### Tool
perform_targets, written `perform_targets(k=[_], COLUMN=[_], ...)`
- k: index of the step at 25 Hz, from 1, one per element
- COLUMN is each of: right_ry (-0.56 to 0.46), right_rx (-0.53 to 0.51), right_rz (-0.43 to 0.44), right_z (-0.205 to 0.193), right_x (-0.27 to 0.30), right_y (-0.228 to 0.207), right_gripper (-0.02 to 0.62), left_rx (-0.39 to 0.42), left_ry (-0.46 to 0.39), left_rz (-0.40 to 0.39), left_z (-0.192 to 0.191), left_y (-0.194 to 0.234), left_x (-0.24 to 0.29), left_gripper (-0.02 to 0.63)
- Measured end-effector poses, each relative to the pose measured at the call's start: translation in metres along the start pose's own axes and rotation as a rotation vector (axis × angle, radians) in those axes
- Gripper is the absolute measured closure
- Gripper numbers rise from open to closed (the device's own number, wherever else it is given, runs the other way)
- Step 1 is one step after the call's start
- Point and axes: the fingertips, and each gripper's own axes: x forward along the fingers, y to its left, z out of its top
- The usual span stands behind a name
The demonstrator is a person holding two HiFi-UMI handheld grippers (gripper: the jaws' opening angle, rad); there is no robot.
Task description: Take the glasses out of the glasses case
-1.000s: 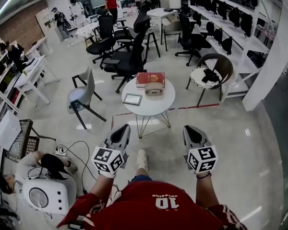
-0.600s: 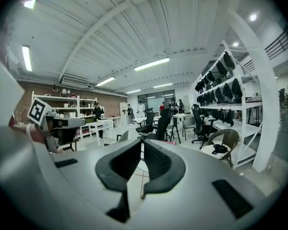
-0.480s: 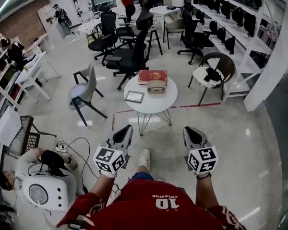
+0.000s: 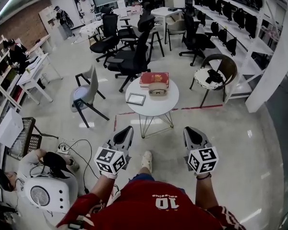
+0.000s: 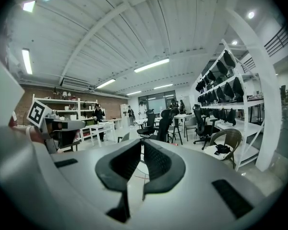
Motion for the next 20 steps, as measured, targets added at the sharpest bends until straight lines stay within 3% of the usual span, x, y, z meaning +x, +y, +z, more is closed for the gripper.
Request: perform_targets(k=[20], right_ry=[0.053], right_rx=[-0.009], right_rz=[0.02], right_z=[0.009], right_x=[0.076], right_y=[-0.024], right_gripper=[0.566], left_rx=[-0.021], left_ry=[0.035], left_rz=[0.04], left_z=[-0.007], left_y=[0.06], left_x=[0.054], left_gripper=[0.597])
